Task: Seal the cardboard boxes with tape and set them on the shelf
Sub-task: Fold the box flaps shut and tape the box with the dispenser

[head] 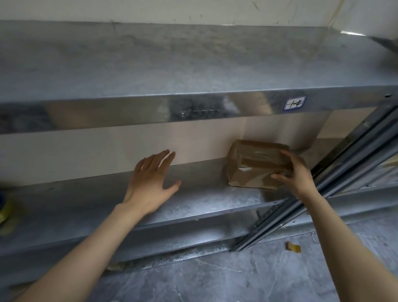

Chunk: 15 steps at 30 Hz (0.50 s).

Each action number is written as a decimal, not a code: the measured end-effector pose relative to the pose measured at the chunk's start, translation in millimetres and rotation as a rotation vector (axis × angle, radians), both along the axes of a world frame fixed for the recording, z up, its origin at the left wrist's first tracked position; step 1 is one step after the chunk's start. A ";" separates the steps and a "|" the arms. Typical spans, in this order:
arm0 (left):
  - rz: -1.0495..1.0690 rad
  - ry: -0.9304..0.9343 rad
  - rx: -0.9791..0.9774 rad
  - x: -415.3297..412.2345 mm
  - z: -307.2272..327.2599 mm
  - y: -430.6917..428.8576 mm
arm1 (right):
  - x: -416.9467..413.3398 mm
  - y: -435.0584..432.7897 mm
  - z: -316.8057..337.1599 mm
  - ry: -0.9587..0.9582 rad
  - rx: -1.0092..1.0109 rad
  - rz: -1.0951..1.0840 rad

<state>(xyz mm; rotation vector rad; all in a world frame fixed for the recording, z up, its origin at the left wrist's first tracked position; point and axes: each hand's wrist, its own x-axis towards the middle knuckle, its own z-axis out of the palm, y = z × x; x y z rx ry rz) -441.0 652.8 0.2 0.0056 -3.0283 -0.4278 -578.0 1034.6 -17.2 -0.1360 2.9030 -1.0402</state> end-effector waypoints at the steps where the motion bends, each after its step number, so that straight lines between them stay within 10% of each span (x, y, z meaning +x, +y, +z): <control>1: -0.003 0.005 -0.002 0.6 0.5 -2.1 | 0.4 -0.1 1.6 -0.002 0.019 0.003; 15: 0.053 0.062 -0.070 48.6 19.3 -68.1 | 24.3 -47.0 27.2 0.058 0.321 0.025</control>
